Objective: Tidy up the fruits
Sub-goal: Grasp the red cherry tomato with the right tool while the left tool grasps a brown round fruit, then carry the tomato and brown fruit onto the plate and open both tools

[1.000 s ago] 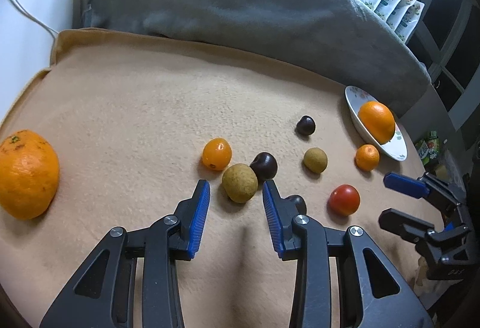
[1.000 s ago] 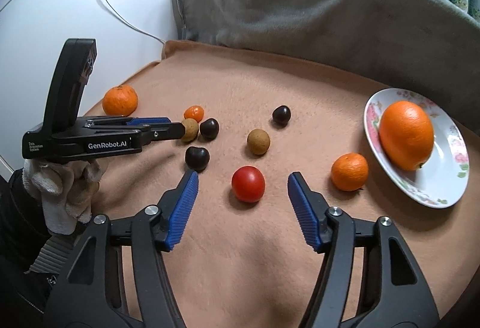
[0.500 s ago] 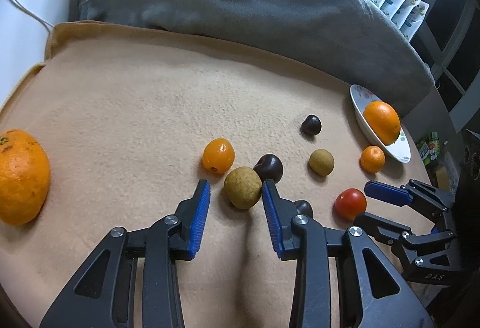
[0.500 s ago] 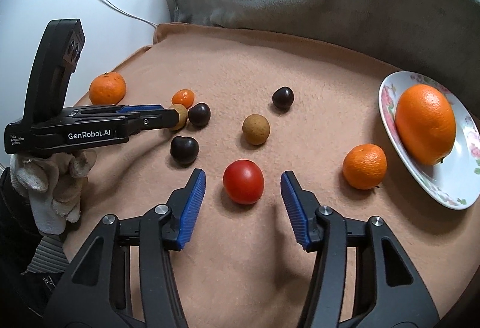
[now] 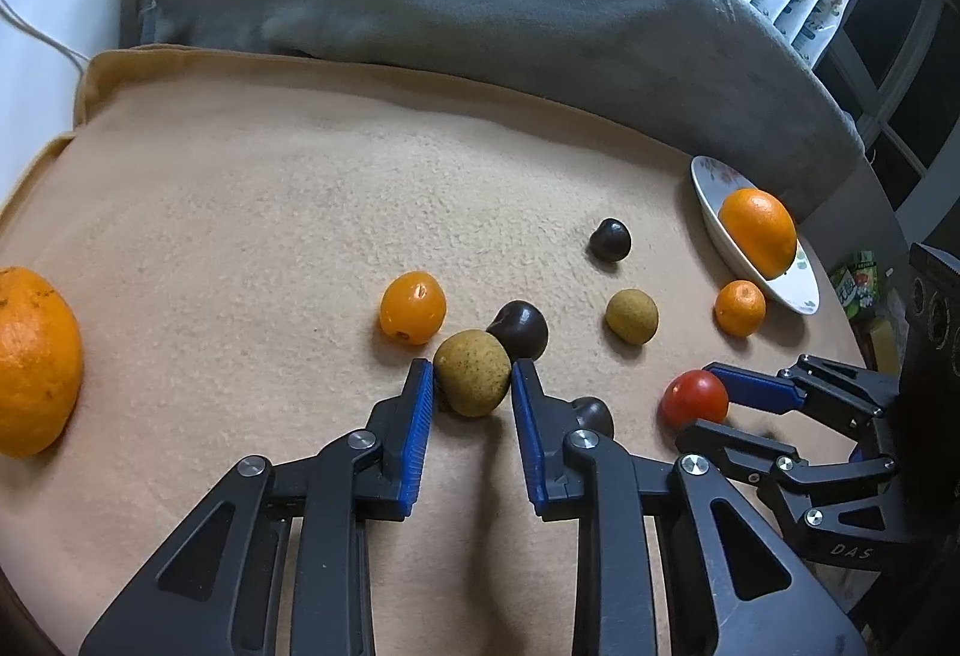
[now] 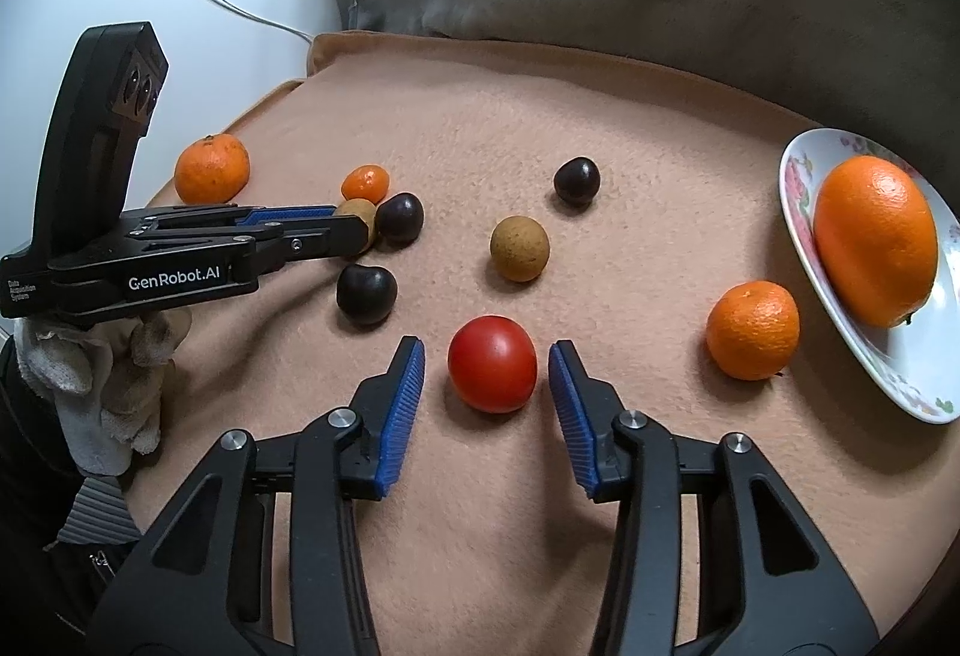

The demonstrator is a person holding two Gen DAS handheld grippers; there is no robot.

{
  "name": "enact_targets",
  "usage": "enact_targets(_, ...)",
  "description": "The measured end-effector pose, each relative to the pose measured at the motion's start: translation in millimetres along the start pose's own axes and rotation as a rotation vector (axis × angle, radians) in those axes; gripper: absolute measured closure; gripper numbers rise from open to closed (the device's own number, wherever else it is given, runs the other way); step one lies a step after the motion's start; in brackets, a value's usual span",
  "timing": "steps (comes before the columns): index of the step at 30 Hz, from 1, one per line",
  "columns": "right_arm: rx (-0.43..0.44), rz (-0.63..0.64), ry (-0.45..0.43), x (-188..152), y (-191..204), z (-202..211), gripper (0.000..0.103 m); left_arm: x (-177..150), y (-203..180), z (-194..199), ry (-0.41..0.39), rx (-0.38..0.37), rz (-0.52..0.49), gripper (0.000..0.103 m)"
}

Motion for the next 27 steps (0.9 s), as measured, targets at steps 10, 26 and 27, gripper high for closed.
enact_targets(10, 0.001, -0.027, -0.01, -0.9, -4.3, 1.8, 0.071, 5.5, -0.5, 11.4, -0.025, 0.001, -0.006, 0.078)
enact_targets(26, -0.075, -0.087, -0.146, 5.6, -44.4, 71.5, 0.071, 22.2, -39.7, 23.8, -0.08, -0.052, -0.044, 0.078)
enact_targets(27, -0.081, -0.091, -0.152, 6.0, -48.0, 75.3, 0.071, 23.3, -42.5, 23.8, -0.083, -0.057, -0.043, 0.078)
Point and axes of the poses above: each gripper's, at about its wrist camera, not at the fingertips, and z roughly against the way its jaws point, y to its left, x to its top, the point moved 2 cm from there along -z, roughly the way its jaws point, and after that the axes turned 12 degrees about -y, right-handed, at the moved point
